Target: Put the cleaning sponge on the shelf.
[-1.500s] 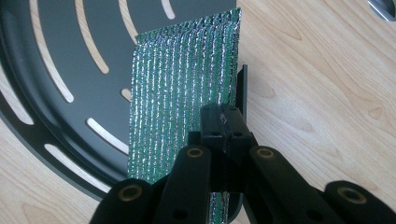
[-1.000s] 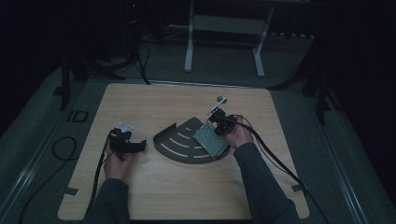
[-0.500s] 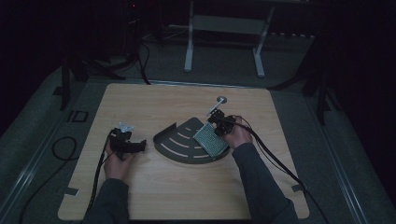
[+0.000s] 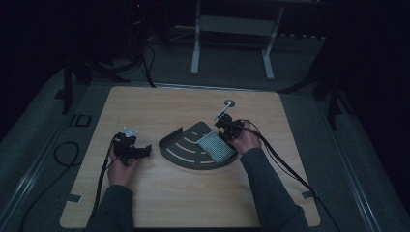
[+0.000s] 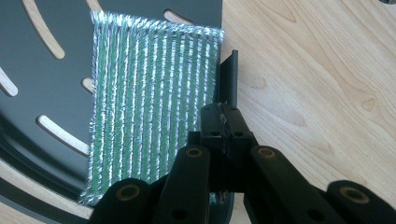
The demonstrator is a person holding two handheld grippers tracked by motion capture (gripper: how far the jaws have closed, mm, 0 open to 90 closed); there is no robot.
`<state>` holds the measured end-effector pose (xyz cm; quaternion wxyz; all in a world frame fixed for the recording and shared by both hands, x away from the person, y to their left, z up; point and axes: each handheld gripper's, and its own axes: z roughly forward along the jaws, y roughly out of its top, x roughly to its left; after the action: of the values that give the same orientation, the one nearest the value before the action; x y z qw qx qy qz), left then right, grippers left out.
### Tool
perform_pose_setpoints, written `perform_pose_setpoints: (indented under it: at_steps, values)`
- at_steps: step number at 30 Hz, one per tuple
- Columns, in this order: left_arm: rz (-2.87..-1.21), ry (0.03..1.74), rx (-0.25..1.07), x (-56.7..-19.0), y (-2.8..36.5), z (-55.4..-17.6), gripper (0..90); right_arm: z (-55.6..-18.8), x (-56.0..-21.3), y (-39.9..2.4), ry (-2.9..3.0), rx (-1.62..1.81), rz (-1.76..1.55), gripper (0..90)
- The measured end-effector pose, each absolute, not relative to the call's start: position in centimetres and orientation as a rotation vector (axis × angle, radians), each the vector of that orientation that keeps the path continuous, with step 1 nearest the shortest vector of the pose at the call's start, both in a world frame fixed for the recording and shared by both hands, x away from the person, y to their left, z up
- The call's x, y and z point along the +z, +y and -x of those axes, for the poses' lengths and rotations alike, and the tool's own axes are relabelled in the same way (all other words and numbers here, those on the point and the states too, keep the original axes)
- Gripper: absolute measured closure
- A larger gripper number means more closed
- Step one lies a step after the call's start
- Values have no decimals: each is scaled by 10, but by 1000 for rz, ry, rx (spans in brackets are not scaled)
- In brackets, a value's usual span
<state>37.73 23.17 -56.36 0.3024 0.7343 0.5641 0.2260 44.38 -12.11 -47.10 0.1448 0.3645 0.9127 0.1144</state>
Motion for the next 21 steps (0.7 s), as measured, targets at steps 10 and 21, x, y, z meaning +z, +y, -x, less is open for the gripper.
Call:
perform_pose_setpoints:
  at_steps: [10,21]
  values:
    - [-1947,1496,599,-564,232,-377,93,-440,-461,-126,2600,361,-1050,839]
    - [-1946,1497,600,-564,232,-377,93,-430,-446,-158,2539,472,-1114,656]
